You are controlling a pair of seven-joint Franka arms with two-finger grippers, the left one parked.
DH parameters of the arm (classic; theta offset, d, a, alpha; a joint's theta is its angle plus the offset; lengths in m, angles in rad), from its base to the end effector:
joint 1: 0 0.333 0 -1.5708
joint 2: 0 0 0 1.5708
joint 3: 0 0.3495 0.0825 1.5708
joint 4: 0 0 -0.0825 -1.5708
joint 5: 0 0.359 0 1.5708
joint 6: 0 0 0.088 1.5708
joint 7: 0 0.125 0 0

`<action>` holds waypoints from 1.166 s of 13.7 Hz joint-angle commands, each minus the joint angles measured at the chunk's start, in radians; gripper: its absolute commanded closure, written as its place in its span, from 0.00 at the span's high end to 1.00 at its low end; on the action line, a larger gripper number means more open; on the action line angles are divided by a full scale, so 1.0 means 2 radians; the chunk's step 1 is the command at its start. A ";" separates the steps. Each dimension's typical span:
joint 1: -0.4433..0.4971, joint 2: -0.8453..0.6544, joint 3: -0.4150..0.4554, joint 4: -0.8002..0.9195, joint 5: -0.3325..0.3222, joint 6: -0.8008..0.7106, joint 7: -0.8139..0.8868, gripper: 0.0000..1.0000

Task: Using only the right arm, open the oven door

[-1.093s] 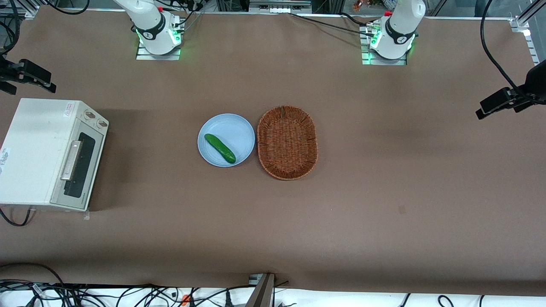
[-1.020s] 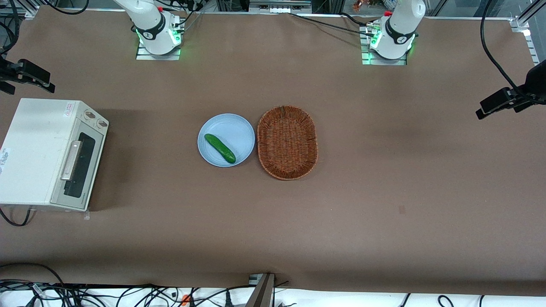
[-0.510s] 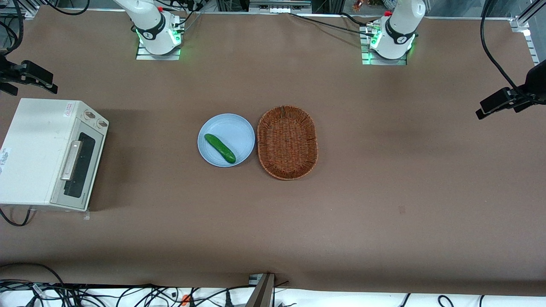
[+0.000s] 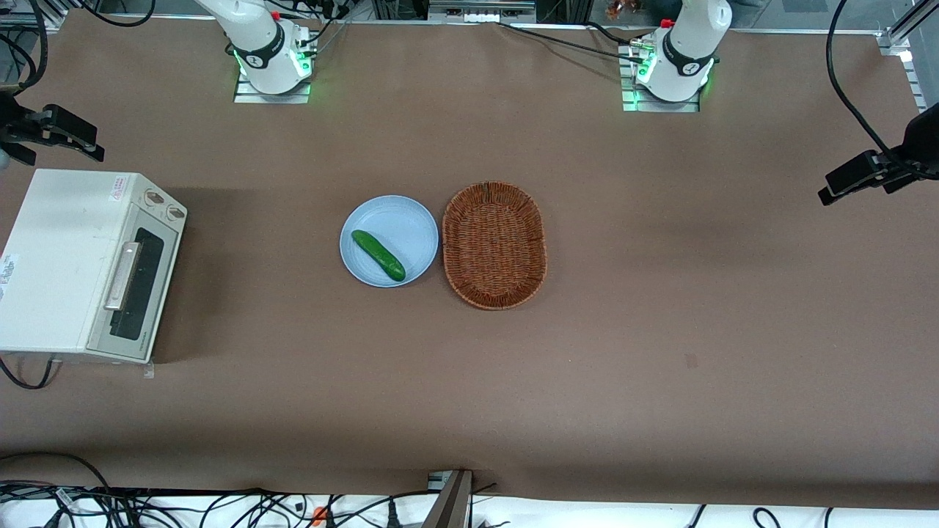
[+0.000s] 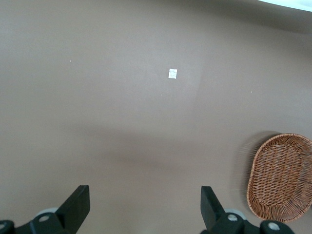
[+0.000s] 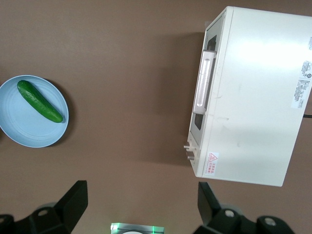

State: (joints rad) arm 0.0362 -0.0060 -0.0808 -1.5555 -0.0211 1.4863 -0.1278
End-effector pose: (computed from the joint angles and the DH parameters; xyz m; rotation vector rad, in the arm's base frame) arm 0.5169 -0.0260 0.6428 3.1223 0.1282 -0.1012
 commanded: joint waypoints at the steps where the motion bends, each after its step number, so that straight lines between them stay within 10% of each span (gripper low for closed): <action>1: 0.000 0.006 0.002 0.006 -0.007 -0.008 -0.003 1.00; 16: 0.030 0.083 0.002 -0.021 -0.009 -0.001 0.013 0.98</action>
State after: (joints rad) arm 0.0785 0.1308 -0.0778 -1.5909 -0.0212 1.4662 -0.1247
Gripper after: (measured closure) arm 0.013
